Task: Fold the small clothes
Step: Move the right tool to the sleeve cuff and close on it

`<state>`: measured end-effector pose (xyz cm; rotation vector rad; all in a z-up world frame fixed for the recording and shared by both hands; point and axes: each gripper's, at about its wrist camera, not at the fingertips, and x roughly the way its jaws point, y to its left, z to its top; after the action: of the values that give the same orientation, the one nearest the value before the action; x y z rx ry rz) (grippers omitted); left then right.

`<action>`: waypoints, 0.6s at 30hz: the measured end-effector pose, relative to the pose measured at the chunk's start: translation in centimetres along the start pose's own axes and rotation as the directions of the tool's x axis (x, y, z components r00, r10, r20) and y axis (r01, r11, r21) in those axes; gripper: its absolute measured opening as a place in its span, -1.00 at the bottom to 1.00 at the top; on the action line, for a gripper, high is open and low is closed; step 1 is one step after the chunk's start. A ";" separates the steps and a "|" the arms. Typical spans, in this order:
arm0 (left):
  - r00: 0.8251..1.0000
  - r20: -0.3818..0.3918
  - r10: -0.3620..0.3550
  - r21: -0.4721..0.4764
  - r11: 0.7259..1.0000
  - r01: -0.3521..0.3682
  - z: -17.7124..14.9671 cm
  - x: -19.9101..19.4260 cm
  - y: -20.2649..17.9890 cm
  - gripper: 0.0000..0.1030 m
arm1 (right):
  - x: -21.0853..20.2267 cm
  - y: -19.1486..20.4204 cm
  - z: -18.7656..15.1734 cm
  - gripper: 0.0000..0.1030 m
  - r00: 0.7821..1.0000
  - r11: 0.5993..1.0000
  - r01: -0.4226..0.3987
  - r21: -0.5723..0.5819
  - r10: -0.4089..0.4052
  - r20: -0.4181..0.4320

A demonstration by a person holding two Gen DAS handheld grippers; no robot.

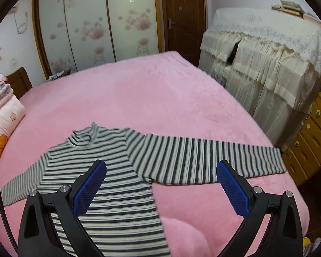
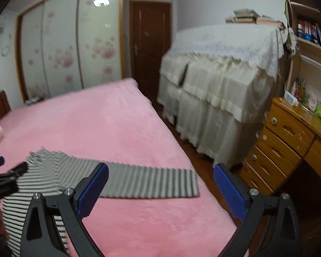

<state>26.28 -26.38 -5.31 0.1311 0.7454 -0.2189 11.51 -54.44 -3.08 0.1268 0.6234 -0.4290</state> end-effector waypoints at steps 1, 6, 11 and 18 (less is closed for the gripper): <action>1.000 -0.009 0.004 0.009 1.000 -0.003 -0.3 1.3 -0.6 0.98 | 1.2 -0.6 -0.3 0.89 1.000 1.000 0.001 0.007 0.000 -0.020; 0.999 -0.021 0.037 0.040 0.999 -0.036 -2.4 6.8 -2.7 0.98 | 5.9 -3.6 -2.3 0.89 0.992 0.997 0.007 0.080 0.003 -0.123; 0.998 -0.054 0.032 0.041 0.999 -0.029 -4.3 11.3 -5.5 0.98 | 10.0 -5.6 -5.3 0.54 0.972 0.989 -0.017 0.147 0.050 -0.228; 0.996 -0.088 0.016 0.051 0.999 -0.012 -5.8 14.7 -9.1 0.98 | 14.7 -7.1 -9.7 0.39 0.932 0.973 -0.027 0.229 0.107 -0.345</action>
<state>30.71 -36.26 -19.93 0.1946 0.8268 -0.2194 13.93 -63.63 -19.49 0.4456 0.9246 -0.4113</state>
